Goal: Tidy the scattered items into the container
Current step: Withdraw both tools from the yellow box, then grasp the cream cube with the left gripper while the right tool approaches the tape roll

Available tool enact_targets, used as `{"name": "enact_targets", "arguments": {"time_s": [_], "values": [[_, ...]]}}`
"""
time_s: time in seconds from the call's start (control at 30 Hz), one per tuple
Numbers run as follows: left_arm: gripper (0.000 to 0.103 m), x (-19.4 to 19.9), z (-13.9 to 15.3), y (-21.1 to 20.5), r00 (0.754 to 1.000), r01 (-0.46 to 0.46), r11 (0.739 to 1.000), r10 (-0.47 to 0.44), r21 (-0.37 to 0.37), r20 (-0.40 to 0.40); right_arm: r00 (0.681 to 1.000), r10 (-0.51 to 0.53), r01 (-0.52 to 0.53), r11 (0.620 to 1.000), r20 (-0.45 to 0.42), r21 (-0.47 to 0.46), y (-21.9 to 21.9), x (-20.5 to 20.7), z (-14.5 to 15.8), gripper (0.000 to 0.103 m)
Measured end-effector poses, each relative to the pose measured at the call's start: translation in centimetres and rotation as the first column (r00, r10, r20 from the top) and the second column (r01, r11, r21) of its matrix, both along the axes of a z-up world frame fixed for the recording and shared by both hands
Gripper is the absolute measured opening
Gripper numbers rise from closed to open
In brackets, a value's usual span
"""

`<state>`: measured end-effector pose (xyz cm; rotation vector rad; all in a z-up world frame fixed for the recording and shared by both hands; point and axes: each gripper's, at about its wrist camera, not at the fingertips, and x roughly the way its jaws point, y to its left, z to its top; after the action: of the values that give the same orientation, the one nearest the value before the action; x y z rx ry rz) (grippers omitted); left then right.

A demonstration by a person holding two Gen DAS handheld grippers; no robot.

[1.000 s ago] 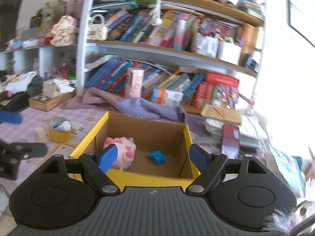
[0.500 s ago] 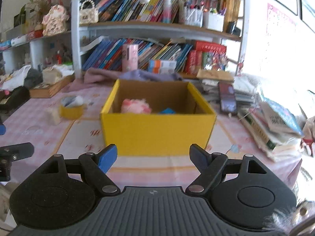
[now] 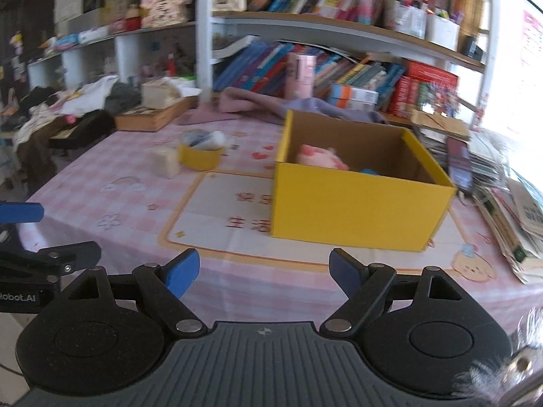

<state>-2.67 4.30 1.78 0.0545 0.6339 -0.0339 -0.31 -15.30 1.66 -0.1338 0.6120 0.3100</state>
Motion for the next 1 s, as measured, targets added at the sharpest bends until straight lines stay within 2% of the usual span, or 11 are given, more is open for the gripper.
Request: {"name": "enact_targets", "arguments": {"time_s": [0.23, 0.47, 0.7, 1.0], "values": [[0.094, -0.1, 0.0, 1.8, 0.999, -0.046, 0.999, 0.046, -0.018, -0.004, 0.994, 0.106, -0.106, 0.994, 0.010, -0.009, 2.7, 0.1, 0.4, 0.083], [0.094, 0.9, -0.3, 2.6, 0.998, -0.061, 0.998, 0.061, -0.019, -0.013, 0.988, 0.157, -0.157, 0.987, -0.002, -0.021, 4.2, 1.4, 0.3, 0.082], [0.094, 2.4, -0.7, 3.8, 0.995, -0.092, 0.996, 0.092, -0.002, -0.030, 0.981, 0.194, -0.194, 0.981, -0.024, -0.008, 5.8, 3.9, -0.3, 0.082], [0.094, 6.3, -1.6, 5.6, 0.990, -0.121, 0.993, 0.120, -0.004, -0.067, 0.971, 0.231, -0.231, 0.973, -0.057, -0.003, 8.0, 8.5, -1.2, 0.082]]}}
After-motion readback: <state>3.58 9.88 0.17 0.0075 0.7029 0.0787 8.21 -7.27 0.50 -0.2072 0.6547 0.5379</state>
